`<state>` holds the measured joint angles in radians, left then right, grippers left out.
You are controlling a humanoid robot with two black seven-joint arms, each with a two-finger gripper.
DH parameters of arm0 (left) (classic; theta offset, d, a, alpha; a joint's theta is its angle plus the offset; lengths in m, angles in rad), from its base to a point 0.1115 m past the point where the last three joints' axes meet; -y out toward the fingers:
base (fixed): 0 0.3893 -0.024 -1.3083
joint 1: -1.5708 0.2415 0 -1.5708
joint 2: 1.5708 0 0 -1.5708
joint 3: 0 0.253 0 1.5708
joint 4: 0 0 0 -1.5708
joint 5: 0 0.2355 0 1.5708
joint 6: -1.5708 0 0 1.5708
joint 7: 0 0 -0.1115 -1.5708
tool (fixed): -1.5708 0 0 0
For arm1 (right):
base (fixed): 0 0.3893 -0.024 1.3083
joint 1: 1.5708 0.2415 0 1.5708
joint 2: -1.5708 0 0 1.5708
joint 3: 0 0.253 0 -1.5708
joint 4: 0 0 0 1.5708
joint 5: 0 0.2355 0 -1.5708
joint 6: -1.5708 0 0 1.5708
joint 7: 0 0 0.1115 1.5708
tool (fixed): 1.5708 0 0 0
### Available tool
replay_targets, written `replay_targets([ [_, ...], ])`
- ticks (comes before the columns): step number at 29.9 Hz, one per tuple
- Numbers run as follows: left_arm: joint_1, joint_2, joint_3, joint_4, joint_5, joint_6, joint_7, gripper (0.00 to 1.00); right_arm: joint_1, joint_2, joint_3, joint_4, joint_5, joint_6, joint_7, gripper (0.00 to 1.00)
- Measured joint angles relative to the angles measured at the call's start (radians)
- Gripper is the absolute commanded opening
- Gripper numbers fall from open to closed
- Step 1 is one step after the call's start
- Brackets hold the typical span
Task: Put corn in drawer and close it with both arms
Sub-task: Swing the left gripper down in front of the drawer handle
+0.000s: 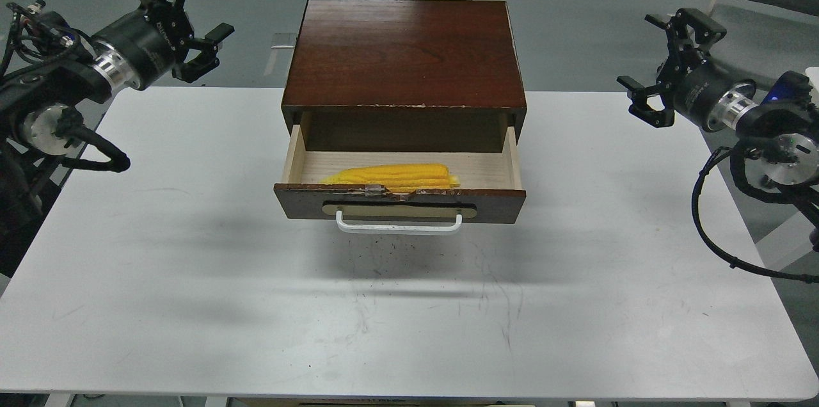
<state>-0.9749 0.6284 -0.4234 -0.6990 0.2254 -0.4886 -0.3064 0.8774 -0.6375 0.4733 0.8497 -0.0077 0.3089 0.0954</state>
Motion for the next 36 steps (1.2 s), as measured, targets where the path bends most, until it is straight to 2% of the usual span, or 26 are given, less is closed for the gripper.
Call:
replay_targets([
  [3, 0.001, 0.031, 0.000, -0.043, 0.041, 0.000, -0.035, 0.99, -0.001, -0.005, -0.005, 0.000, -0.003, -0.001, 0.003, 1.00],
  [5, -0.001, 0.074, -0.006, -0.109, 0.162, 0.006, -0.114, 0.99, -0.006, -0.007, -0.006, 0.000, -0.004, -0.002, 0.005, 1.00],
  [6, -0.004, 0.097, -0.008, -0.150, 0.236, 0.036, -0.141, 0.99, -0.008, -0.008, -0.007, -0.001, -0.004, -0.002, 0.005, 1.00],
  [8, -0.010, 0.150, -0.013, -0.263, 0.409, 0.151, -0.172, 0.99, -0.011, -0.008, -0.007, -0.002, -0.005, -0.002, 0.006, 1.00],
  [11, -0.001, 0.240, -0.009, -0.468, 0.626, 0.360, -0.182, 0.99, -0.014, -0.008, -0.007, -0.003, -0.007, -0.004, 0.006, 1.00],
  [12, 0.006, 0.273, -0.006, -0.534, 0.670, 0.401, -0.182, 0.99, -0.014, -0.008, -0.007, -0.004, -0.007, -0.004, 0.006, 1.00],
  [17, 0.058, 0.383, 0.000, -0.793, 0.814, 0.474, -0.183, 0.95, -0.015, -0.005, -0.006, -0.005, -0.008, -0.006, 0.006, 1.00],
  [18, 0.070, 0.390, 0.000, -0.834, 0.874, 0.490, -0.183, 0.87, -0.015, -0.005, -0.006, -0.005, -0.008, -0.007, 0.006, 1.00],
  [20, 0.103, 0.400, 0.000, -0.906, 1.056, 0.554, -0.183, 0.81, -0.016, -0.006, -0.006, -0.006, -0.008, -0.007, 0.006, 1.00],
  [22, 0.135, 0.406, 0.002, -0.952, 1.241, 0.615, -0.183, 0.45, -0.019, -0.008, -0.006, -0.010, -0.008, -0.007, 0.006, 1.00],
  [23, 0.152, 0.409, 0.003, -0.974, 1.346, 0.637, -0.183, 0.14, -0.022, -0.008, -0.006, -0.013, -0.008, -0.007, 0.006, 1.00],
  [24, 0.167, 0.409, 0.006, -0.996, 1.443, 0.650, -0.183, 0.00, -0.026, -0.008, -0.008, -0.015, -0.009, -0.007, 0.006, 1.00],
  [28, 0.219, 0.396, 0.028, -1.055, 1.689, 0.693, -0.183, 0.00, -0.039, -0.008, -0.013, -0.019, -0.011, -0.007, 0.006, 1.00],
  [32, 0.310, 0.375, 0.070, -1.063, 1.845, 0.903, -0.182, 0.00, -0.047, -0.009, -0.013, -0.023, -0.011, -0.007, 0.006, 1.00],
  [33, 0.343, 0.375, 0.091, -1.063, 1.893, 0.937, -0.182, 0.00, -0.050, -0.009, -0.013, -0.027, -0.012, -0.007, 0.006, 1.00],
  [36, 0.417, 0.377, 0.144, -1.064, 1.947, 0.971, -0.183, 0.00, -0.052, -0.008, -0.014, -0.037, -0.013, -0.007, 0.006, 1.00],
])
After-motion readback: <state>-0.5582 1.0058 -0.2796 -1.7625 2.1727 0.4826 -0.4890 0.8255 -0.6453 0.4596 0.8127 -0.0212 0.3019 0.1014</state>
